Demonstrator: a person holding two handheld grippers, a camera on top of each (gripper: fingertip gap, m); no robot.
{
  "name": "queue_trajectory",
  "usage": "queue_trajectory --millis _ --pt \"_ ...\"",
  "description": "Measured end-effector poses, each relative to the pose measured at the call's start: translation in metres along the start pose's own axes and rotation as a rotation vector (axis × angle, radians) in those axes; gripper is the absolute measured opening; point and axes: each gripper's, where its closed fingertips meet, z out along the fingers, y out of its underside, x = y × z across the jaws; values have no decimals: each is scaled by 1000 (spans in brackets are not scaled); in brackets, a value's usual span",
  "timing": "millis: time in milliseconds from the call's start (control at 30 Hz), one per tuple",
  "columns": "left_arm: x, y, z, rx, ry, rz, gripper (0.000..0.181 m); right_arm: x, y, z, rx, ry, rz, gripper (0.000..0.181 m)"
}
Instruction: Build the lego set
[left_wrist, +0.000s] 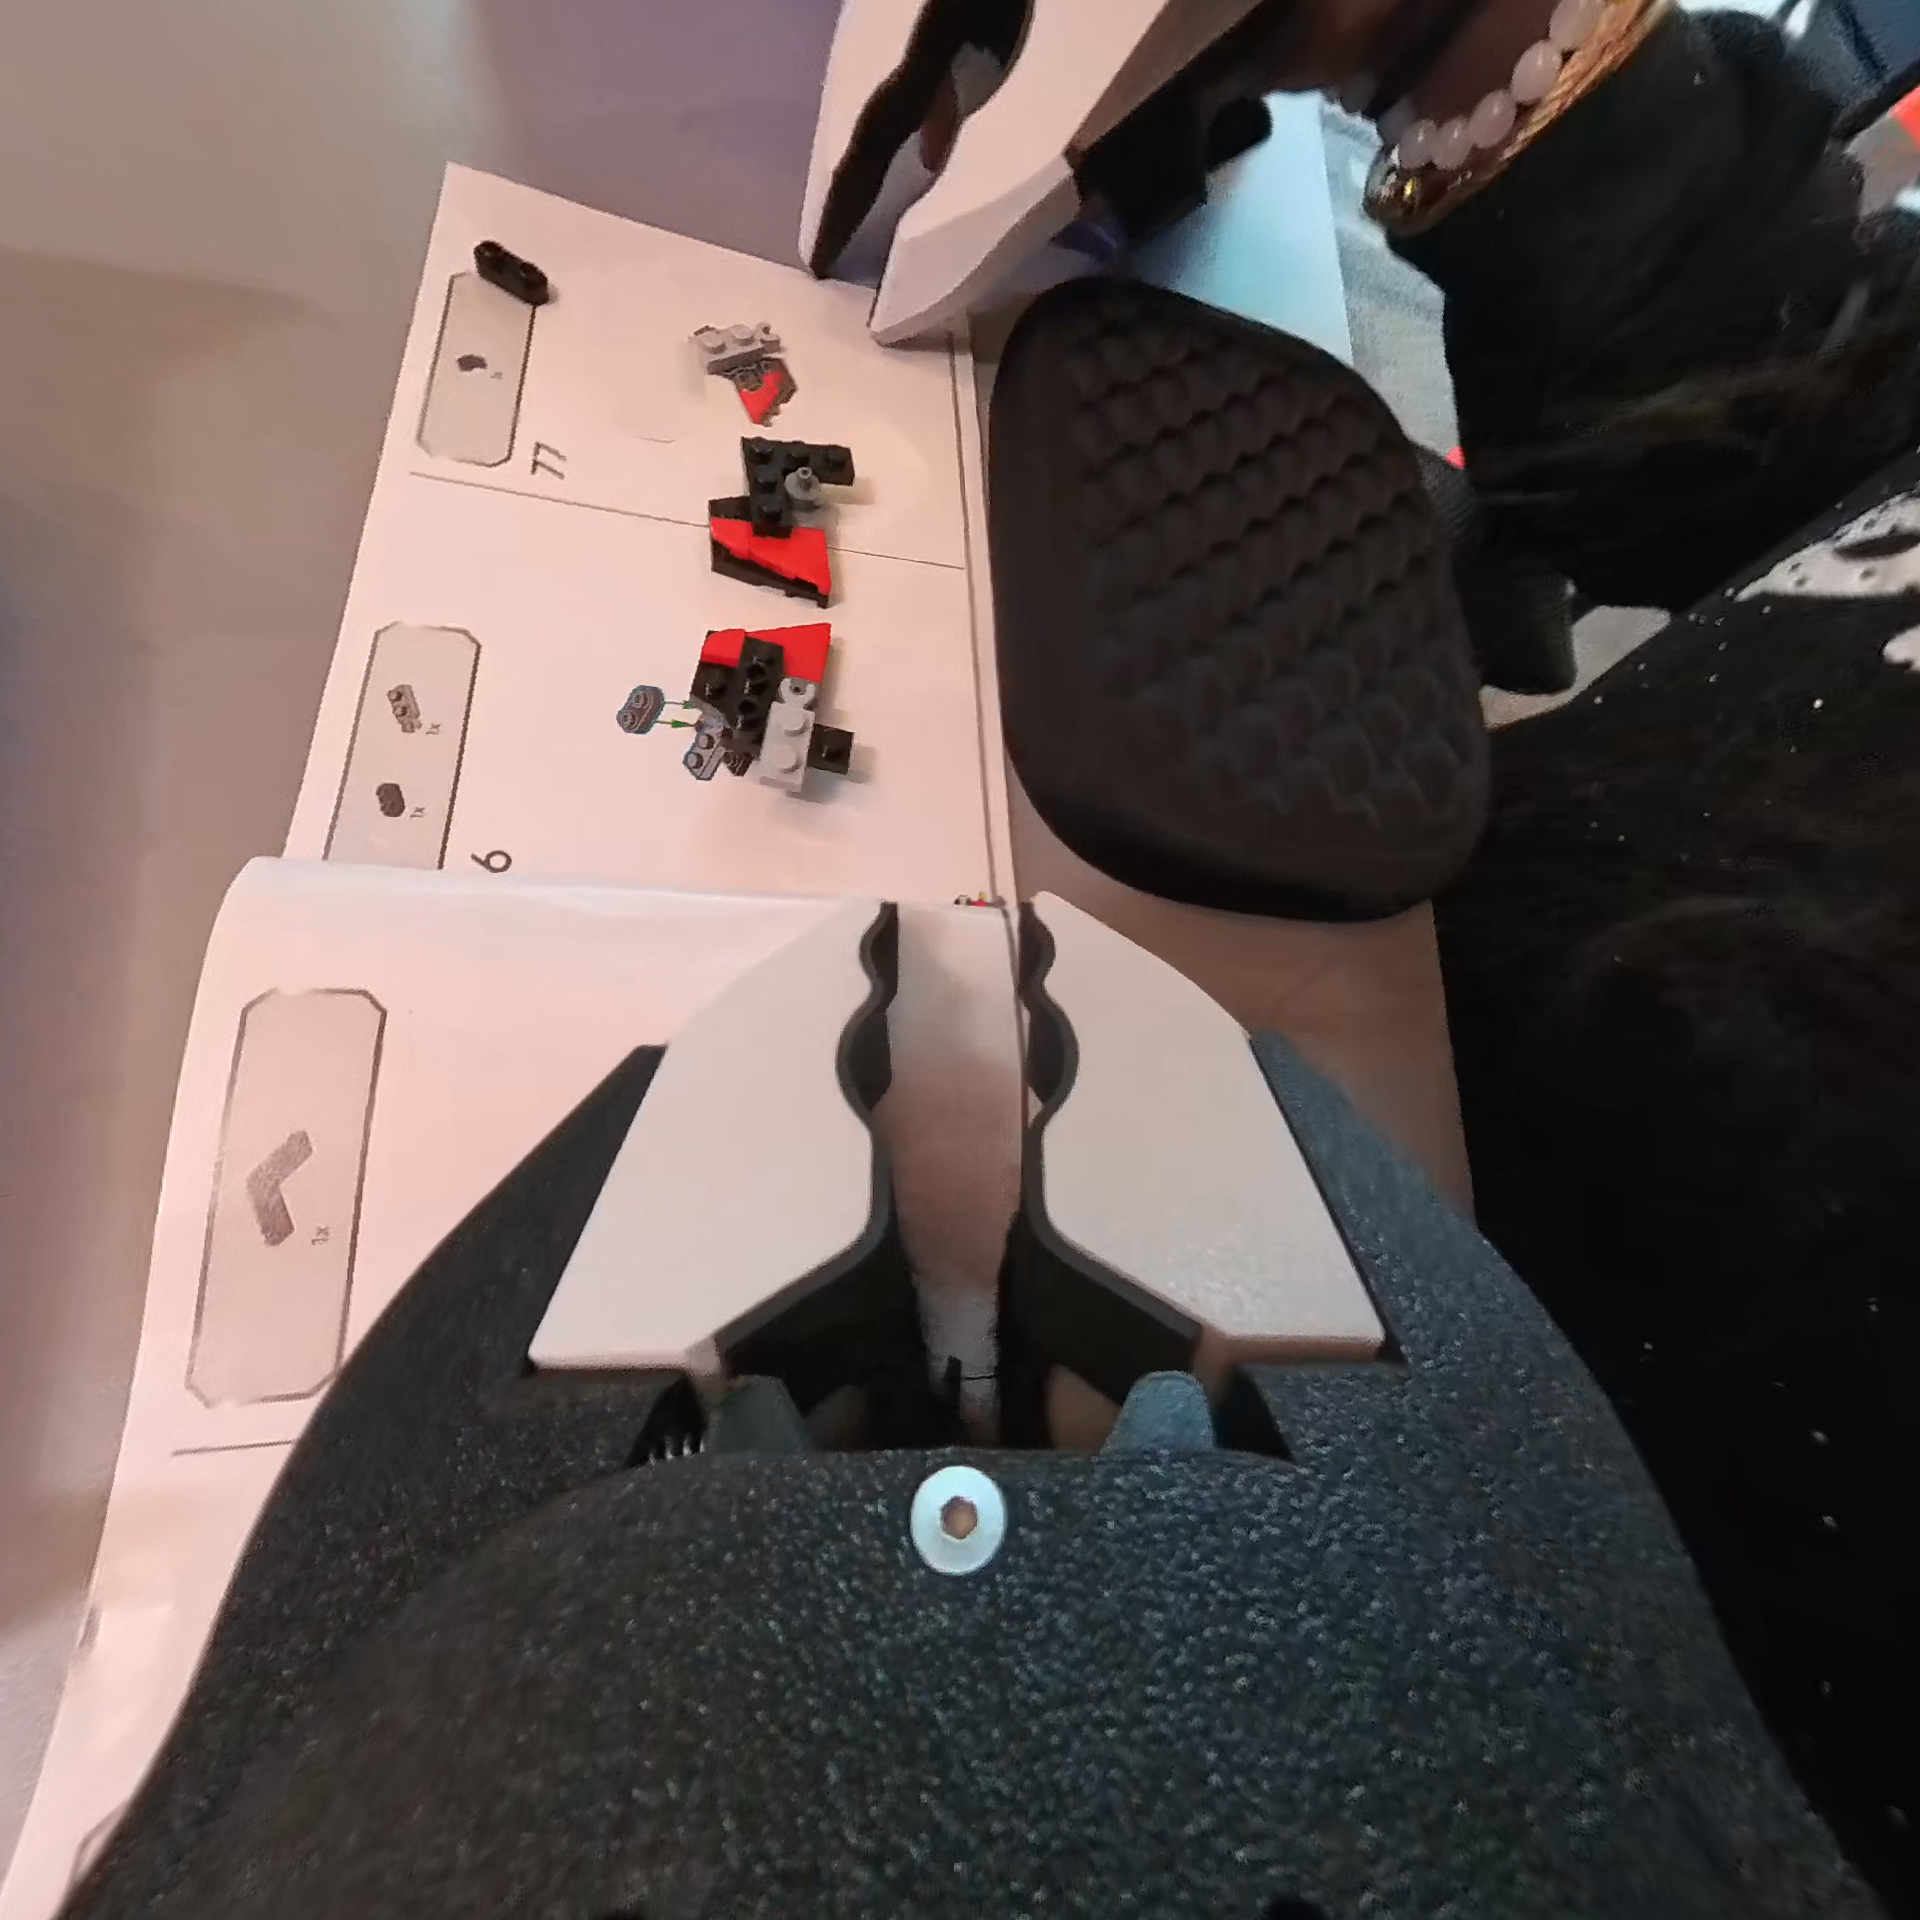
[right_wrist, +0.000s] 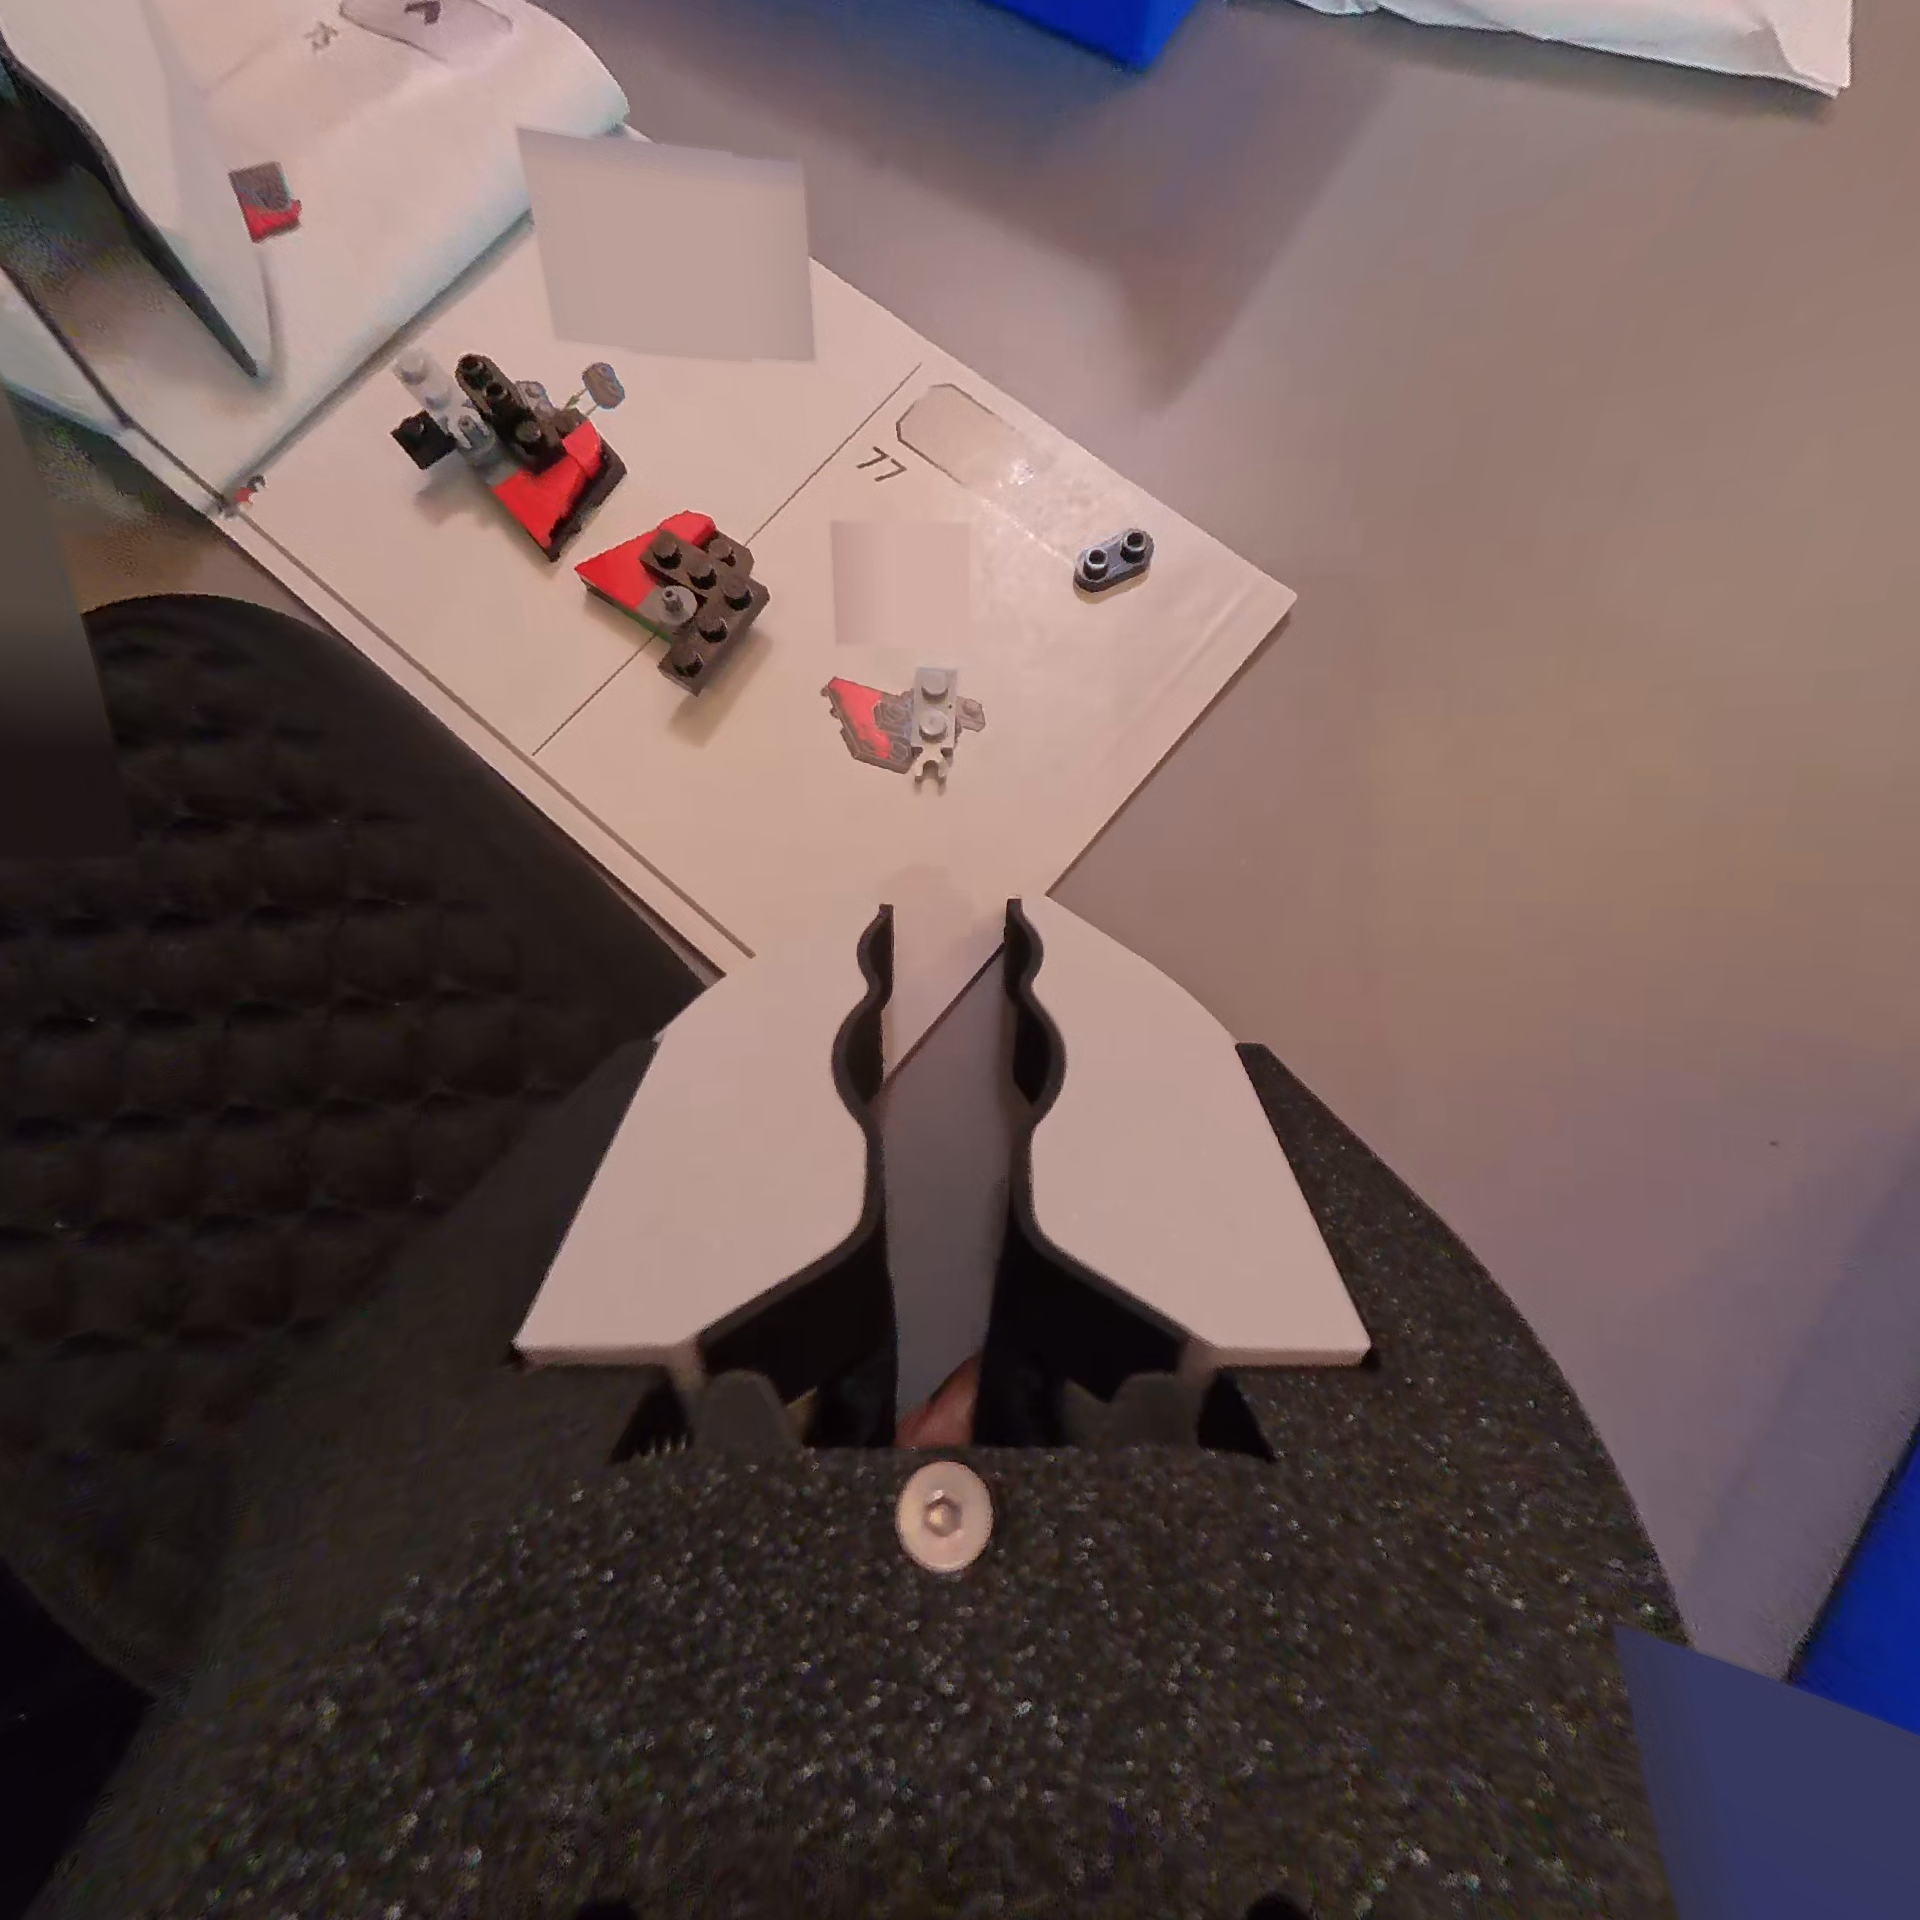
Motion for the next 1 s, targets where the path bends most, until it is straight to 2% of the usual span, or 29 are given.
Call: queue_trajectory --millis 33,167,300,367,533,633,700,767,833,867,933,1000 --pt "2 0 1 -6 -5 30 25 0 0 0 -10 -4 -17 20" --pt "9 -3 2 -12 -29 126 29 2 -5 -2 -37 -4 -89 22" --pt "11 -22 -5 86 -72 129 29 0 -20 3 -3 -19 -90 25" --pt "8 -32 -9 138 -112 116 29 4 -25 8 0 7 -86 22" --pt "0 -39 -10 185 -181 110 29 -2 -29 20 -12 -33 -40 20" --pt "-3 -41 -6 193 -225 122 29 2 -28 26 -19 -2 -16 8" --pt "-8 -46 -4 206 -276 142 33 0 -29 27 -10 -13 24 8" --pt "-12 -60 -5 263 -338 157 34 -2 -47 22 119 -46 140 8" --pt "-17 -77 -7 346 -393 153 30 -15 -81 8 336 -179 295 8" --pt "-19 -86 -9 391 -411 135 25 -25 -101 -4 461 -250 313 8" --pt "-20 -105 -15 528 -369 38 16 -38 -128 -24 628 -247 219 8" --pt "-15 -123 -27 706 -184 -154 11 -45 -141 -30 655 -72 13 8"
